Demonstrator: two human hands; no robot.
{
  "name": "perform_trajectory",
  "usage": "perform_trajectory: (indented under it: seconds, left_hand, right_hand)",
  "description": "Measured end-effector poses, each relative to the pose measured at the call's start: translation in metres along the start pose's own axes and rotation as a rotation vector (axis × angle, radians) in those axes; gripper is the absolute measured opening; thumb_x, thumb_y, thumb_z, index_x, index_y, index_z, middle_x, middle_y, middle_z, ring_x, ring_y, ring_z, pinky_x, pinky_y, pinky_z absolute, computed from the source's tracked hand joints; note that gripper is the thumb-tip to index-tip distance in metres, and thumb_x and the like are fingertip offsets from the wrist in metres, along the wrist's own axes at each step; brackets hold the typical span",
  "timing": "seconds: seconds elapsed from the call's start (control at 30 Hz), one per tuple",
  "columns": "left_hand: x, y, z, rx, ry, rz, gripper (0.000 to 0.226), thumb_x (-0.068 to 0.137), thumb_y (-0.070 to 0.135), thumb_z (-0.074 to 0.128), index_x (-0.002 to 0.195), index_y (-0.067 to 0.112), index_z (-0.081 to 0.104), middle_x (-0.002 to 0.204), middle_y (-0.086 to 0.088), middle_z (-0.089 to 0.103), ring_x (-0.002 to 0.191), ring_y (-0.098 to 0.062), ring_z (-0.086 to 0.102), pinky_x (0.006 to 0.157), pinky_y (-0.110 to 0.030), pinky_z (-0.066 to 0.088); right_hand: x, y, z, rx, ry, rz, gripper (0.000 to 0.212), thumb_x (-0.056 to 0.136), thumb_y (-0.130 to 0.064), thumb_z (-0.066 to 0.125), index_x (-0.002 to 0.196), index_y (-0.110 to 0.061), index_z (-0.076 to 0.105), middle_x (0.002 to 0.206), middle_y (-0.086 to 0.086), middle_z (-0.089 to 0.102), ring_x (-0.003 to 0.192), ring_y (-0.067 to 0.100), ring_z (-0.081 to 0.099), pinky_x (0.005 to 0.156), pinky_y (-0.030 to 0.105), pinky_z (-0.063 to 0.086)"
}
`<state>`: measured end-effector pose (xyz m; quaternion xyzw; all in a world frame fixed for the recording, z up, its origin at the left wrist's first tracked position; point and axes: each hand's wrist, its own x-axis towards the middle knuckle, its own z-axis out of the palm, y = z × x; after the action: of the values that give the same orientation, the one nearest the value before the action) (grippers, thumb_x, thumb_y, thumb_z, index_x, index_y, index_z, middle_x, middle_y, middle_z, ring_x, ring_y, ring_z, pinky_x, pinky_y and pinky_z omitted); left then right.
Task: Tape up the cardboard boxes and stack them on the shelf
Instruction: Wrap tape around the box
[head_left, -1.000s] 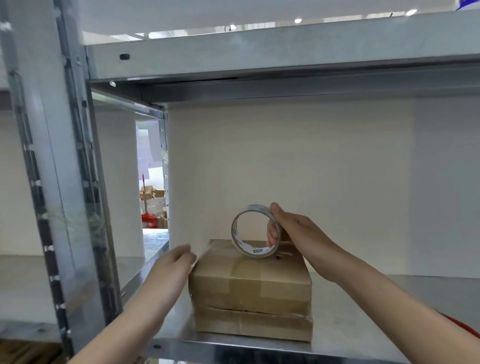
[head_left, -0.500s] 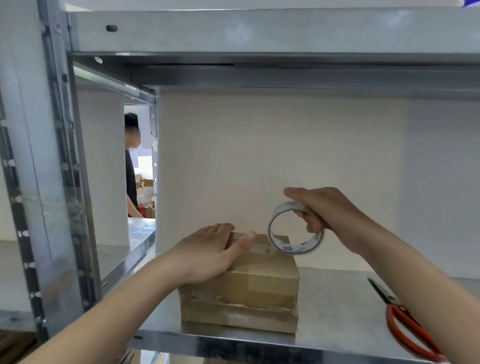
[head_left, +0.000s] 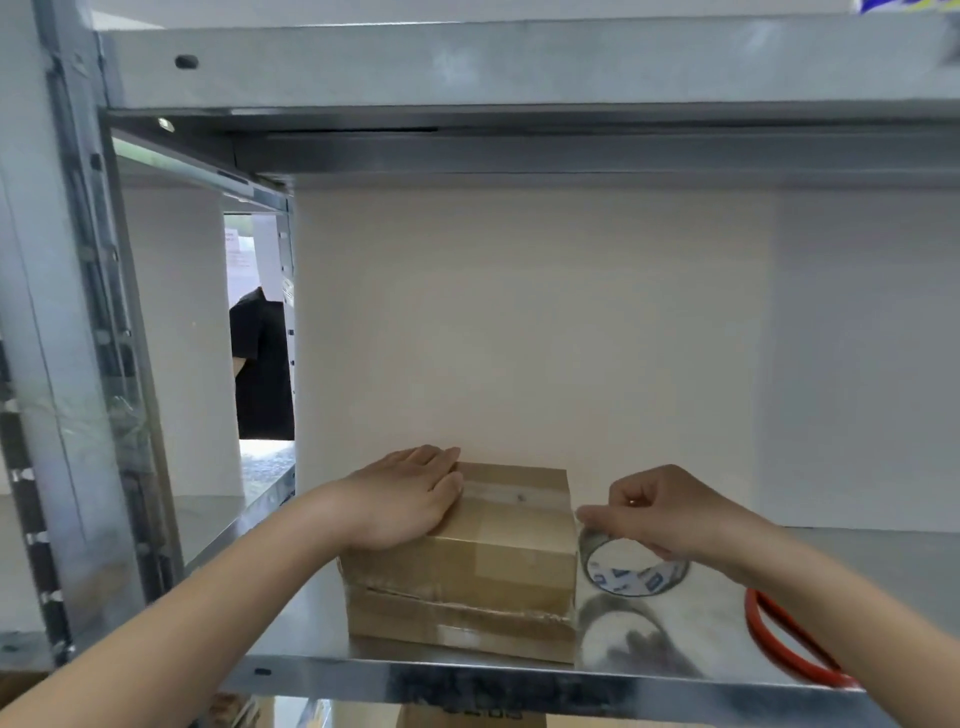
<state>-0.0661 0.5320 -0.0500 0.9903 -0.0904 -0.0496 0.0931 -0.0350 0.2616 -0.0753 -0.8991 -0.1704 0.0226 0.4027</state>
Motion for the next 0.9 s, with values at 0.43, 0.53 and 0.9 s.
perform_trajectory:
  seconds: [0.43,0.53,0.9]
  left_hand:
    - [0.05,0.057,0.014,-0.064,-0.025,0.311,0.046,0.107,0.05,0.011,0.149,0.051,0.03,0.16,0.009,0.032,0.147,-0.016,0.027,0.12,-0.042,0.018]
    - [0.048,0.059,0.014,-0.061,-0.026,0.318,0.044,0.107,0.048,0.011,0.146,0.051,0.032,0.156,0.01,0.036,0.144,-0.015,0.03,0.12,-0.041,0.019]
    - [0.05,0.069,0.008,0.027,-0.084,0.299,0.038,0.106,0.048,0.011,0.102,0.042,0.049,0.107,0.006,0.05,0.105,-0.016,0.047,0.106,-0.045,0.032]
  right_hand:
    - [-0.041,0.034,-0.016,-0.016,0.154,-0.127,0.064,0.098,-0.059,0.03,0.051,-0.02,0.049,0.051,0.003,0.056,0.057,0.017,0.056,0.075,0.031,0.044]
    - [-0.053,0.056,-0.018,-0.154,0.162,-0.179,0.056,0.093,-0.07,0.033,0.068,-0.024,0.053,0.066,-0.008,0.059,0.063,0.005,0.053,0.068,0.027,0.042]
    - [-0.05,0.058,-0.003,0.052,0.139,-0.13,0.027,0.091,-0.05,0.062,0.078,-0.028,0.069,0.081,-0.004,0.071,0.076,0.006,0.064,0.071,0.025,0.047]
